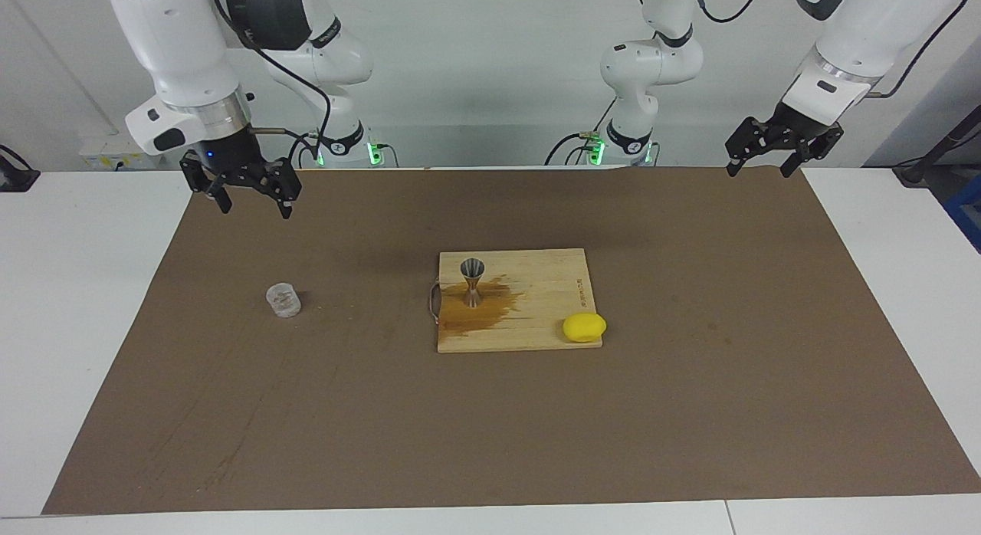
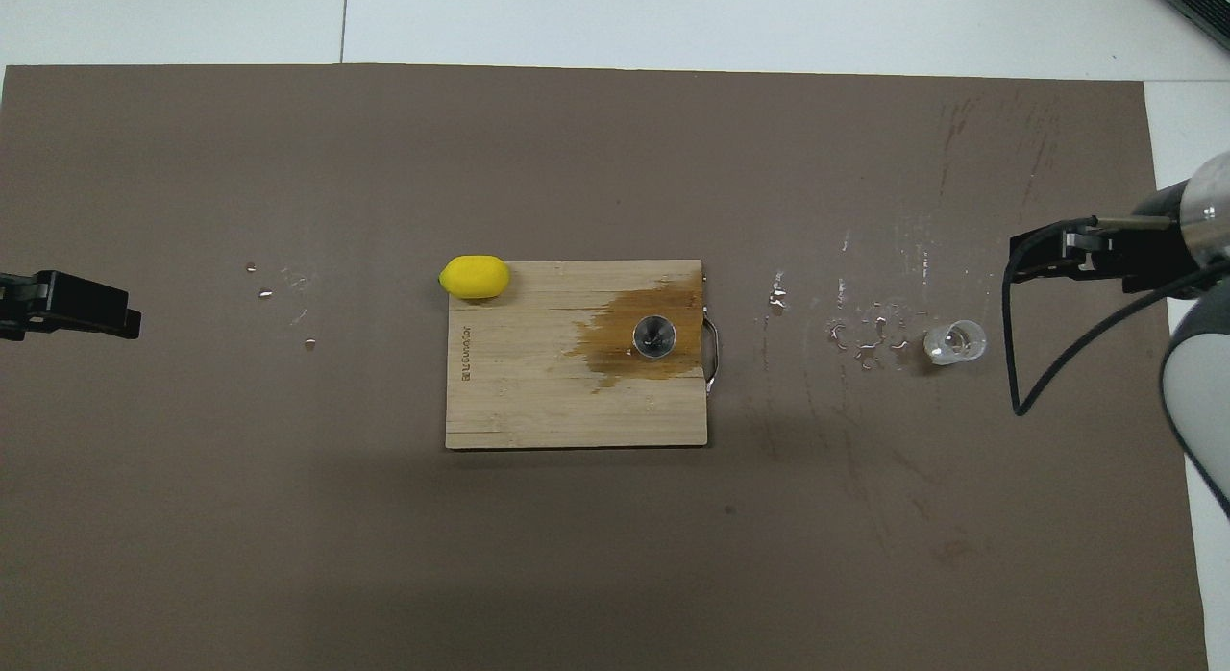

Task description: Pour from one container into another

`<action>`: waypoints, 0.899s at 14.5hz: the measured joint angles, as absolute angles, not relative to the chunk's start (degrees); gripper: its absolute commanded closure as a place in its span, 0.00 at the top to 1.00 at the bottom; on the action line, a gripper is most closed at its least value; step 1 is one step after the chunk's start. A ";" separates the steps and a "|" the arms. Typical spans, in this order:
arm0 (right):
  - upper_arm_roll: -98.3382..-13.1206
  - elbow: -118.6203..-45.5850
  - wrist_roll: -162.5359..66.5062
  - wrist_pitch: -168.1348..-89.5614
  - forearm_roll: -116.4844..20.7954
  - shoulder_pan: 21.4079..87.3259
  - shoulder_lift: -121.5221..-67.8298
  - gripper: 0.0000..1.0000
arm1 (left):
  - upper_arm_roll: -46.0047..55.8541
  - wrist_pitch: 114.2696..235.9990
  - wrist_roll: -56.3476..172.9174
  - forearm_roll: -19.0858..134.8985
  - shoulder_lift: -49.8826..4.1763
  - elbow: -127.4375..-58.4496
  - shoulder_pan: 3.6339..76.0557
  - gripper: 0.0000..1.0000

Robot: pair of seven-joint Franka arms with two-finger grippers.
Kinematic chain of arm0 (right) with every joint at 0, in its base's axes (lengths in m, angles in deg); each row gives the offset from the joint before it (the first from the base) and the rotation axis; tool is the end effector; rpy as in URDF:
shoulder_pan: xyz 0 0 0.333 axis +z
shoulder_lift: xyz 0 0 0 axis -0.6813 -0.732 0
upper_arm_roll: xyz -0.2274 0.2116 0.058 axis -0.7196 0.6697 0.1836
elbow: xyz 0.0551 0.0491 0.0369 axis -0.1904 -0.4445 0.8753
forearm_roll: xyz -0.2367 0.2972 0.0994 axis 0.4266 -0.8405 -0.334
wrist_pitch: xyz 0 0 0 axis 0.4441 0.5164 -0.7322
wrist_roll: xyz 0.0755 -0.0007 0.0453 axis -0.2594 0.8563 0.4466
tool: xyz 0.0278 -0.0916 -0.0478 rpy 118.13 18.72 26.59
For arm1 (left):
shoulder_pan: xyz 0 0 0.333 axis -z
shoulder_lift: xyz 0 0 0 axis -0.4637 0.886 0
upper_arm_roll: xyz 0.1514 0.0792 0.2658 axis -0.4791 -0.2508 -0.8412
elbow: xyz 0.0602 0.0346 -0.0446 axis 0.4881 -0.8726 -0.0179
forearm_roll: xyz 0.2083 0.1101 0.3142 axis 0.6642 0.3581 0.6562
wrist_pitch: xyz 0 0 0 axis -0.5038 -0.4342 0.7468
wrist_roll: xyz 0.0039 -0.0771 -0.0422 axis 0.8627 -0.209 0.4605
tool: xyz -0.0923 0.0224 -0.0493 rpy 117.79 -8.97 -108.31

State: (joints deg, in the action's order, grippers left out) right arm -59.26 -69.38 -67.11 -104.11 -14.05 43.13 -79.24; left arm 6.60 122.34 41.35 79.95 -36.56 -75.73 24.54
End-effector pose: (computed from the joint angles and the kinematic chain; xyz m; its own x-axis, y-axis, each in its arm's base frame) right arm 0.5571 0.0318 0.6240 0.9916 -0.1219 0.0436 -0.1240 -0.9911 0.0487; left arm 0.5249 -0.0227 0.6376 0.9973 -0.0581 -0.0452 -0.0557 -0.9971 0.0511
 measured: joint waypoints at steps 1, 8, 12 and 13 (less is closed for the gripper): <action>-59.35 -68.01 -66.95 -102.26 -14.08 42.91 -79.29 1.00 | 6.60 122.34 41.35 79.95 -36.56 -75.73 24.54 1.00; -59.64 -66.90 -64.30 -97.18 -15.62 41.69 -80.04 1.00 | 6.60 122.34 41.35 79.95 -36.56 -75.73 24.54 1.00; -59.50 -67.09 -64.29 -97.07 -16.03 41.83 -80.04 1.00 | 6.60 122.34 41.35 79.95 -36.56 -75.73 24.54 1.00; -59.51 -67.11 -64.29 -97.07 -16.03 41.81 -80.04 1.00 | 6.60 122.34 41.35 79.95 -36.56 -75.73 24.54 1.00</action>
State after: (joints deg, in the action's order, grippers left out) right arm -59.51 -67.11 -64.29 -97.07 -16.03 41.81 -80.04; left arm 6.60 122.34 41.35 79.95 -36.56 -75.73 24.54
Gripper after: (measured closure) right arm 0.000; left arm 0.000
